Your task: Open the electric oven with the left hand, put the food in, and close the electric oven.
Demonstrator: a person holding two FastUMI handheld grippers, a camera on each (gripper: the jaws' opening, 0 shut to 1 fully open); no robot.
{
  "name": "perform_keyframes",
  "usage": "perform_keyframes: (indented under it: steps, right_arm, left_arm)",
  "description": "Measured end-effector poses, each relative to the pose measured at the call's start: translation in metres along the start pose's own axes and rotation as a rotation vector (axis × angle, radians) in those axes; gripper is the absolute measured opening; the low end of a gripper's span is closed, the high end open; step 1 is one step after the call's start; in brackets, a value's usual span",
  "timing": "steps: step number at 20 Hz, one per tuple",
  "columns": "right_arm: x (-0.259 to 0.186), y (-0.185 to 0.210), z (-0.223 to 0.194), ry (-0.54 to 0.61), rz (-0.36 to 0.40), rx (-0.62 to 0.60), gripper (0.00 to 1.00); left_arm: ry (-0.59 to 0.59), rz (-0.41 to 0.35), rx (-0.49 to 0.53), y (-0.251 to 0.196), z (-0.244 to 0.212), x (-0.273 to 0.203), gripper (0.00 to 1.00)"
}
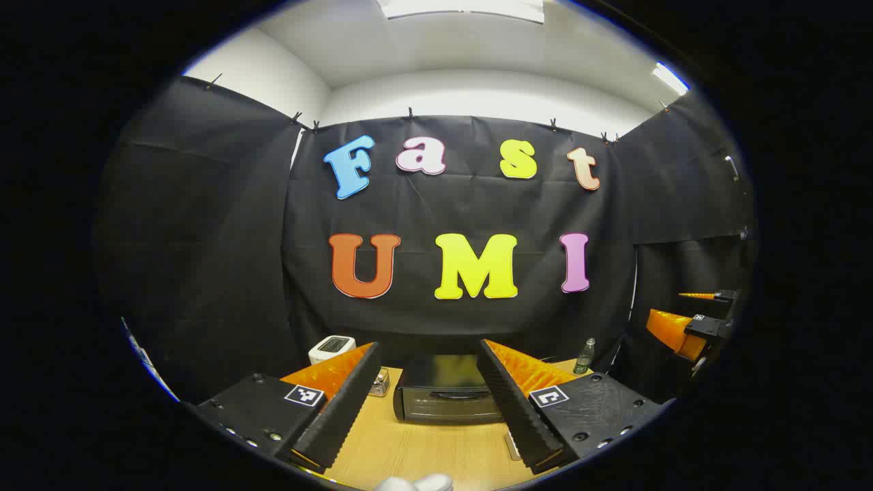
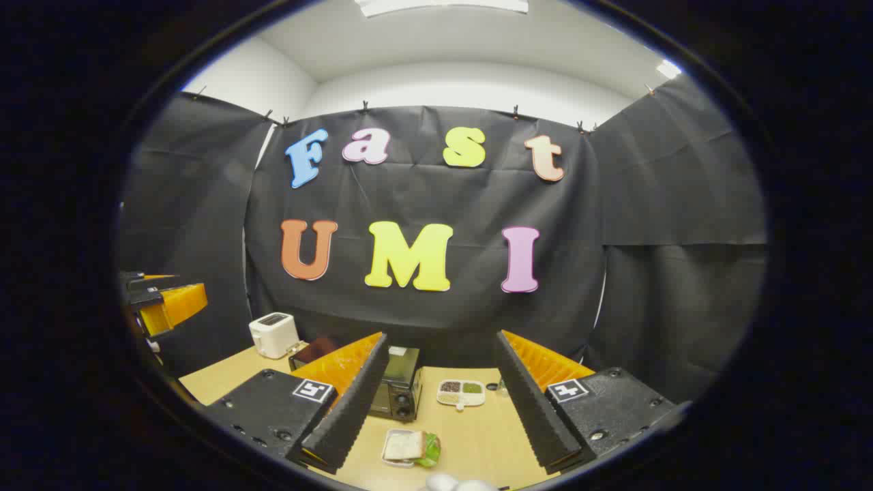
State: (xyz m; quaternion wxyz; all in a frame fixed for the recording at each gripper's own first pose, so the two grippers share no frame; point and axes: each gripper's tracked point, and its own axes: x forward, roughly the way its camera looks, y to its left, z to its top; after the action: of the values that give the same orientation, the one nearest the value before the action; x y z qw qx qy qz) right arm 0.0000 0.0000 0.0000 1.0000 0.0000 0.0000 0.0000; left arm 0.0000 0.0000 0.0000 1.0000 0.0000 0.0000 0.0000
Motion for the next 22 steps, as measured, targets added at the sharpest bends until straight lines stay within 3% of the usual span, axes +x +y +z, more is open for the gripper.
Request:
perform_keyframes:
  steps: [1, 3, 13, 22]
  right_arm:
    - [0.001, 0.0, 0.0, -0.003, 0.003, 0.001, 0.96]
    - [0.004, 0.003, 0.003, -0.013, 0.006, -0.003, 0.99]
    - [0.0, 0.006, -0.001, -0.012, 0.008, -0.012, 0.96]
    - [-0.002, -0.015, -0.004, -0.01, -0.043, 0.008, 0.96]
  left_arm:
    - [0.0, 0.003, 0.001, 0.001, 0.001, 0.0, 0.93]
    - [-0.008, 0.007, 0.009, 0.003, 0.003, -0.001, 0.94]
    - [-0.003, -0.006, 0.03, 0.001, -0.003, -0.002, 0.93]
    - [-0.011, -0.019, 0.02, -0.005, -0.003, 0.003, 0.93]
